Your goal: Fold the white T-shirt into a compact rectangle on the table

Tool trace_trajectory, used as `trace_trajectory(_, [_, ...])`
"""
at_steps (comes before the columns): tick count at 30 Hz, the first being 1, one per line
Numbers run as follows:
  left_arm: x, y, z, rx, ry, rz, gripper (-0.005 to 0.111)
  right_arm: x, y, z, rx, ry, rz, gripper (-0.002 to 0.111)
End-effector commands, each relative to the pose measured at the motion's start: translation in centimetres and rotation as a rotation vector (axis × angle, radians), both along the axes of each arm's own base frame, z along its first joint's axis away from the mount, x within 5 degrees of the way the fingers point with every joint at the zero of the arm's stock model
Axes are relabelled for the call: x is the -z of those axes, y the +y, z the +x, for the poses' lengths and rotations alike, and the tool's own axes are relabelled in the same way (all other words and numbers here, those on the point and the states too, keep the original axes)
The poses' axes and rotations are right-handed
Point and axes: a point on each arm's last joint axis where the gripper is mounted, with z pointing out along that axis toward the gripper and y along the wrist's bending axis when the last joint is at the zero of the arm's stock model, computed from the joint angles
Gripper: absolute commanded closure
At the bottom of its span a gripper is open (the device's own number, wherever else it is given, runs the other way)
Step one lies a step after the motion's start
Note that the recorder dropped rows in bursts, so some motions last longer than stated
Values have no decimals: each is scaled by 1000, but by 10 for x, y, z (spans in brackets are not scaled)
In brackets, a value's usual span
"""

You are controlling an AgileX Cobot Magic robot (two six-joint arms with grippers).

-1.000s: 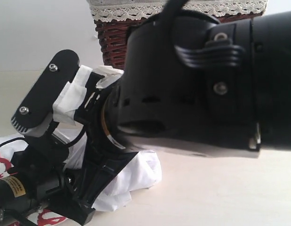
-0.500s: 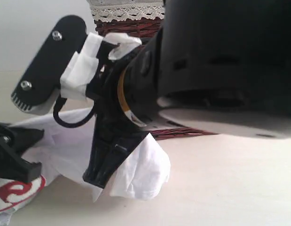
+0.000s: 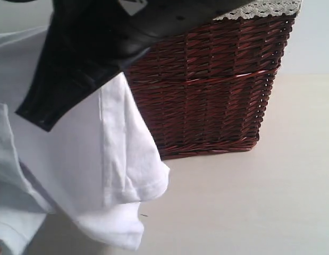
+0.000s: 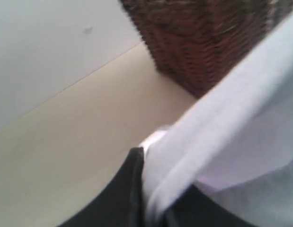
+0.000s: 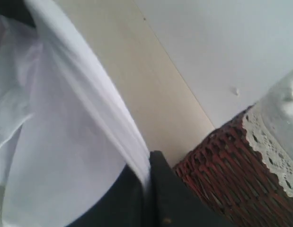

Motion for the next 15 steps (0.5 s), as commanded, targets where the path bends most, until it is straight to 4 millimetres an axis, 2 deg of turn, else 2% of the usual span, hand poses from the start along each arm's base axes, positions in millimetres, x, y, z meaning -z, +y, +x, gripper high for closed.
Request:
trace_trajectory(1, [-20, 23, -1, -182, -64, 148, 107, -2, -16, 5, 91, 2, -84, 108])
trace_trajectory(5, [-20, 25, -1, -192, -46, 170, 107, -4, -15, 4, 72, -9, -64, 105])
trace_trajectory(8, [-19, 22, 2, -168, -38, 181, 107, -2, -11, 2, 35, 21, -49, 86])
trace_trajectory(10, [-17, 19, 7, -135, -48, 248, 107, -3, -12, 2, 33, 12, -56, 69])
trace_trajectory(12, [-17, 16, 13, -105, -70, 317, 107, -3, -12, 3, 38, 1, -62, 57])
trace_trajectory(15, [-18, 9, 25, -64, -137, 369, 107, -2, -15, 3, 63, 18, -73, 54])
